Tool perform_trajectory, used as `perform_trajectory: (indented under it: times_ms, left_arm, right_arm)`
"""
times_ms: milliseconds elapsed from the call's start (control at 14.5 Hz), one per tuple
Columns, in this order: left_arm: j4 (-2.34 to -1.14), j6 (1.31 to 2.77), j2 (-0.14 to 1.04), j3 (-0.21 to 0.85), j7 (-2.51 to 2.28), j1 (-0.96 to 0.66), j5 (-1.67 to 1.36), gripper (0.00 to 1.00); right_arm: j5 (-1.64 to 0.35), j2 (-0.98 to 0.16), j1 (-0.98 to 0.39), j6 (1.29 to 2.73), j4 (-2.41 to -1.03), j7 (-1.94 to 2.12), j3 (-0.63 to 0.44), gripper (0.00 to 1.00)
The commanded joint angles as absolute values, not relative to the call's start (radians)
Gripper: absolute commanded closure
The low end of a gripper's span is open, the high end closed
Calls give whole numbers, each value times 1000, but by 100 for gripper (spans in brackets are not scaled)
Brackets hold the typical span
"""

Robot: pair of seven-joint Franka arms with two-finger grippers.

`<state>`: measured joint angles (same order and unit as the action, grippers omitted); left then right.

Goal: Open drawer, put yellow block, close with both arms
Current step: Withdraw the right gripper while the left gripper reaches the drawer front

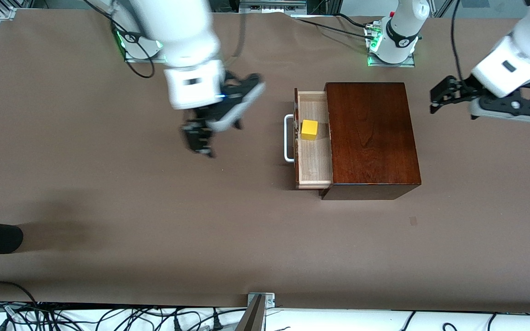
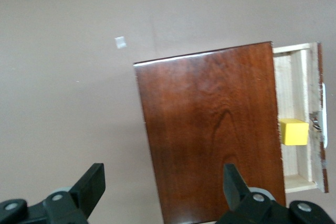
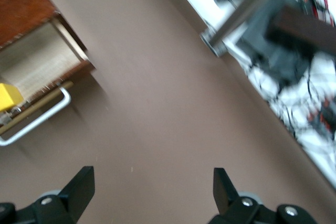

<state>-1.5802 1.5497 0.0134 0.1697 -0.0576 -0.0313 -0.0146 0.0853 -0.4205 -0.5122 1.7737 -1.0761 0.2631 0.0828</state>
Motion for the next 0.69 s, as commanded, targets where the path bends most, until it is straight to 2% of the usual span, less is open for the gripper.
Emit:
perform_trajectory:
  times_ms: [0,276,483,621]
  left_arm:
    - [-1572,1516,35,253,-84,-38,-31,0]
    - [-1562,1525,115,411,-78,-46,-29,0]
    - [-1551,1560,190,512,-49,-107,-11,0]
    - [-1529,1615,282,518,88,-165,-14,0]
  right_arm:
    - [-82,-306,-488,1697,-1187,258,-85,0]
    - [-81,-117,-480,1677,-1423,241,-198,0]
    - [-80,-58,-370,1663,-1503,186,-180,0]
    - [-75,-58,-275,1637,-1512,160,-109,0]
